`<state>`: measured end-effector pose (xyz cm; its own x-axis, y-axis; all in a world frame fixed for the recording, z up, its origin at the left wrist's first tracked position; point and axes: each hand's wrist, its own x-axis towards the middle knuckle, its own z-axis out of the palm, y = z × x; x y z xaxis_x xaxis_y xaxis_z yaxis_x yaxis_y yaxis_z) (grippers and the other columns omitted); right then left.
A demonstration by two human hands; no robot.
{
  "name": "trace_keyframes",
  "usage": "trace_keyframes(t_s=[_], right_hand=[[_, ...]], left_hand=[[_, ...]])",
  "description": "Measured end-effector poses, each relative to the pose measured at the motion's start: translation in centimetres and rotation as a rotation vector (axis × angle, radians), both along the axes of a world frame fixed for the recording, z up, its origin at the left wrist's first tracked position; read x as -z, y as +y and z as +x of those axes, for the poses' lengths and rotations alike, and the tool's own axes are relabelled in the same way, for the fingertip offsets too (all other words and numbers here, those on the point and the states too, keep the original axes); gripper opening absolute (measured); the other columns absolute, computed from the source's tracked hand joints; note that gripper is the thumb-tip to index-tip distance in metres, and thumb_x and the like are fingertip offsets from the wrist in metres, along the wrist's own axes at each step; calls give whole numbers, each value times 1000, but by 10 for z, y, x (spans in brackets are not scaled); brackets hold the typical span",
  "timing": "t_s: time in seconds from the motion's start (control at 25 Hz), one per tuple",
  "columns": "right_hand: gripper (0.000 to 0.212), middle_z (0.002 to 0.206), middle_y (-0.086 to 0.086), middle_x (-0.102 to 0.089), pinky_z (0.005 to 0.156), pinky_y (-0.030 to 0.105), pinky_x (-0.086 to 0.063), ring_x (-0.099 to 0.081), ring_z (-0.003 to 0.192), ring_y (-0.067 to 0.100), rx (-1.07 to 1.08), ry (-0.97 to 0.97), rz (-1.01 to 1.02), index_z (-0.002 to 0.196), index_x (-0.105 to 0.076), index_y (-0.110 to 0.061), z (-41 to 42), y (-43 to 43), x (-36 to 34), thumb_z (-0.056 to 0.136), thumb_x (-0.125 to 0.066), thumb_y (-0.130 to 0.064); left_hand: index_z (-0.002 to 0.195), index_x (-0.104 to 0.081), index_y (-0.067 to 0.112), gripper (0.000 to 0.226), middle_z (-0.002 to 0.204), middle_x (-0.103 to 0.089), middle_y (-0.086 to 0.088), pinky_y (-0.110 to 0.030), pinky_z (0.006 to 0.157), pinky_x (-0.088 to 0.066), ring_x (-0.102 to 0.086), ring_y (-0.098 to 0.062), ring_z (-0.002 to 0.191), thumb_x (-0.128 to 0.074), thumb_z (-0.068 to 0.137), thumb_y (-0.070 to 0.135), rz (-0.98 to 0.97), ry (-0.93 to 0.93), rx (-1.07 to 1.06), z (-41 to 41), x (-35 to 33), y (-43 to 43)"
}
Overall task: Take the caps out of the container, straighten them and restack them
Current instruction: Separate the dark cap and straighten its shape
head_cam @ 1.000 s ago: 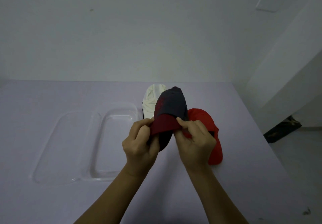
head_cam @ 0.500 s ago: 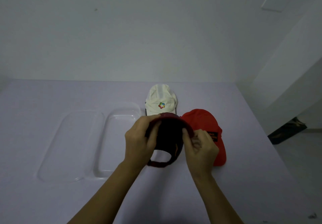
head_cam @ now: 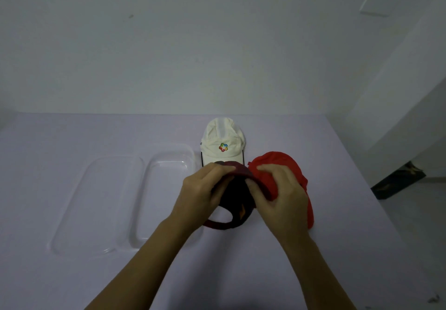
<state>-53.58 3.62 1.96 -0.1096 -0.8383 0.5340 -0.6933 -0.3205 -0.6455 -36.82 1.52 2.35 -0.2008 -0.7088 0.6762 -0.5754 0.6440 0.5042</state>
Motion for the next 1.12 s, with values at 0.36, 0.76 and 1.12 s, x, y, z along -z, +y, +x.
trace_keyframes(t_s=[0.36, 0.76, 1.12], right_hand=[[25, 91, 4, -75, 72, 11, -50, -67, 80, 9, -2, -25, -170, 102, -72, -7, 26, 6, 4, 89, -55, -21], [19, 86, 3, -74, 73, 9, -49, -63, 85, 8, -179, 65, -204, 96, -73, -9, -3, -14, -12, 85, -58, -14], [19, 83, 3, -75, 67, 16, -53, -65, 79, 9, -307, 133, -251, 94, -73, -7, -13, -26, -17, 85, -58, -14]], left_hand=[[99, -65, 7, 18, 95, -63, 9, -8, 81, -47, -58, 12, 93, -55, 85, 1, 76, 446, -217, -28, 7, 21], [87, -73, 24, 14, 81, -73, 12, -21, 76, -54, -70, -9, 82, -73, 74, 16, 485, 484, 215, 7, -24, 3], [79, -75, 23, 9, 77, -74, 5, -19, 70, -53, -70, -11, 76, -76, 73, 17, 722, 374, 427, 30, -53, -8]])
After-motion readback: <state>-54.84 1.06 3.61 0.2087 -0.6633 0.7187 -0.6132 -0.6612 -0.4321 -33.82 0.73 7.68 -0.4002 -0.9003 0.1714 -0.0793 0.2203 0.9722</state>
